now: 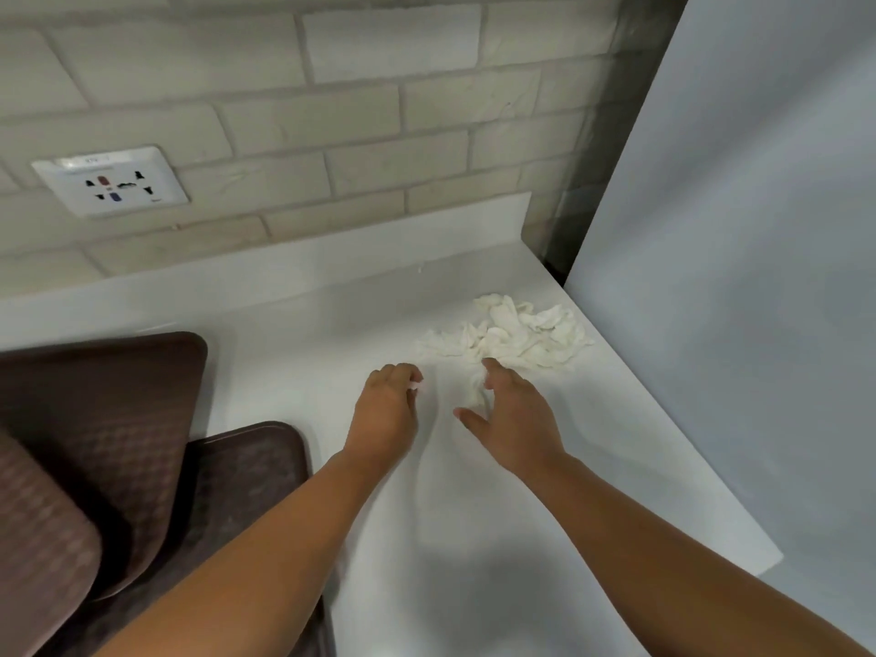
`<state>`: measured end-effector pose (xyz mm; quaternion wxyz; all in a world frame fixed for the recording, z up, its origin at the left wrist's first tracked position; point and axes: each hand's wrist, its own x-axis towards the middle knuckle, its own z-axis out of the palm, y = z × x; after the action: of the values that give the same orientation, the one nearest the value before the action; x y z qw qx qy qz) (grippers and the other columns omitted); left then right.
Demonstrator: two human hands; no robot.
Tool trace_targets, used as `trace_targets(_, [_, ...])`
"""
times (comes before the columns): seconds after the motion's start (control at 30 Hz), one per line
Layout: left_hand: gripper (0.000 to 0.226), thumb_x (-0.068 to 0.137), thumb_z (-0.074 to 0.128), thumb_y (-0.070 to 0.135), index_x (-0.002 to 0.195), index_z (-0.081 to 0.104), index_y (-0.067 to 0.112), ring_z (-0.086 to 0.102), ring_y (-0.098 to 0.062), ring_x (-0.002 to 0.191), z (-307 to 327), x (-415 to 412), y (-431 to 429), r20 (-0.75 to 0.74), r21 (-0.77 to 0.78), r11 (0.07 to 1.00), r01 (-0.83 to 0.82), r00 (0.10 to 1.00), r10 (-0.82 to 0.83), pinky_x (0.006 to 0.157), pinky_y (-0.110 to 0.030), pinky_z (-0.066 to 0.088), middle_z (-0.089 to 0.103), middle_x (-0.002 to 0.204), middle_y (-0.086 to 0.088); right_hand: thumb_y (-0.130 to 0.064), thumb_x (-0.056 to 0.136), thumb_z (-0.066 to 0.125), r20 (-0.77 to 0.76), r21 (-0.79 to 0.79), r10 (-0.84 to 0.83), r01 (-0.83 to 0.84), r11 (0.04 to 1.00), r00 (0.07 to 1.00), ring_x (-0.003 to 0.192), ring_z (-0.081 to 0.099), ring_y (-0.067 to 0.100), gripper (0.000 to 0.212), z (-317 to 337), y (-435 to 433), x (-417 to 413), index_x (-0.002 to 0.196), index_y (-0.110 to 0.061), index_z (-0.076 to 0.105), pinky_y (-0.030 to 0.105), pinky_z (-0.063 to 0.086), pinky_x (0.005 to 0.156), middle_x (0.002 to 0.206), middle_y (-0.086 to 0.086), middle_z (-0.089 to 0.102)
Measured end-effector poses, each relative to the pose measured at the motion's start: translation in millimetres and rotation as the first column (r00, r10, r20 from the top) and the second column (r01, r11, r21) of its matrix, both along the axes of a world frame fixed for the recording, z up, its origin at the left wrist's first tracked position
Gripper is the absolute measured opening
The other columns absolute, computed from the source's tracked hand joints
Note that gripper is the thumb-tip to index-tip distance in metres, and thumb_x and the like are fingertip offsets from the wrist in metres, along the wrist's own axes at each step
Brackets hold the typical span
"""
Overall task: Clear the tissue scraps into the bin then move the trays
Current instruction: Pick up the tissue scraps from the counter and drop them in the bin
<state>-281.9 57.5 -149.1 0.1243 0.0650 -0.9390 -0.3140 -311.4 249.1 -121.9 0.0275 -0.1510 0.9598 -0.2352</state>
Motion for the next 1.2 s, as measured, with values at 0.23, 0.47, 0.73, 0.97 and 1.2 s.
trace_targets(0.23, [0.029, 0.09, 0.048, 0.002, 0.107, 0.069, 0.014, 0.06, -0.022, 0.098, 12, 14, -16, 0.145, 0.045, 0.999, 0.005, 0.989, -0.011, 0.079, -0.02, 0.039, 0.064, 0.104, -0.004, -0.021, 0.088, 0.064, -0.104, 0.053, 0.066, -0.061, 0.997, 0.992, 0.087, 0.06, 0.026, 0.01, -11, -8, 9, 0.09, -0.013, 0.07, 0.034, 0.052, 0.071, 0.093, 0.005, 0.06])
trace_targets(0.47, [0.021, 0.096, 0.042, 0.01, 0.089, 0.062, 0.006, 0.055, -0.021, 0.08, 37, 22, -6, 0.191, 0.17, 0.974, -0.151, 0.974, 0.118, 0.069, -0.026, 0.037, 0.062, 0.087, -0.003, -0.016, 0.096, 0.048, 0.046, -0.25, 0.129, -0.114, 0.962, 0.991, 0.078, 0.061, 0.024, 0.005, 24, 0, 29, 0.092, -0.018, 0.047, 0.036, 0.05, 0.069, 0.093, 0.009, 0.065])
trace_targets(0.73, [0.025, 0.091, 0.042, 0.007, 0.082, 0.065, 0.005, 0.058, -0.021, 0.072, 70, 39, 13, 0.201, 0.224, 0.964, -0.141, 0.975, 0.096, 0.06, -0.025, 0.042, 0.067, 0.081, -0.005, -0.008, 0.094, 0.044, 0.227, -0.443, 0.056, 0.052, 0.895, 0.972, 0.059, 0.049, 0.013, 0.03, 84, 19, 43, 0.118, -0.026, 0.041, 0.02, 0.041, 0.054, 0.097, 0.007, 0.06])
trace_targets(0.97, [0.032, 0.092, 0.04, 0.029, 0.067, 0.048, 0.011, 0.038, -0.019, 0.057, 107, 61, 67, 0.242, 0.507, 0.852, -0.133, 0.97, 0.007, 0.061, -0.03, 0.035, 0.045, 0.062, 0.001, -0.018, 0.099, 0.051, 0.062, -0.43, 0.041, -0.011, 0.903, 0.997, 0.102, 0.058, 0.01, 0.006, 92, 70, 67, 0.097, -0.022, 0.056, 0.002, 0.038, 0.071, 0.104, -0.008, 0.063])
trace_targets(1.2, [0.064, 0.096, 0.042, 0.062, 0.059, 0.044, 0.009, 0.041, -0.013, 0.05, 118, 102, 164, 0.145, 0.431, 0.899, 0.079, 0.977, -0.155, 0.055, -0.026, 0.038, 0.048, 0.055, 0.002, -0.013, 0.102, 0.039, 0.122, -0.455, -0.076, 0.124, 0.882, 0.99, 0.066, 0.06, 0.015, 0.023, 91, 160, 127, 0.098, -0.026, 0.058, 0.033, 0.055, 0.065, 0.077, -0.005, 0.066])
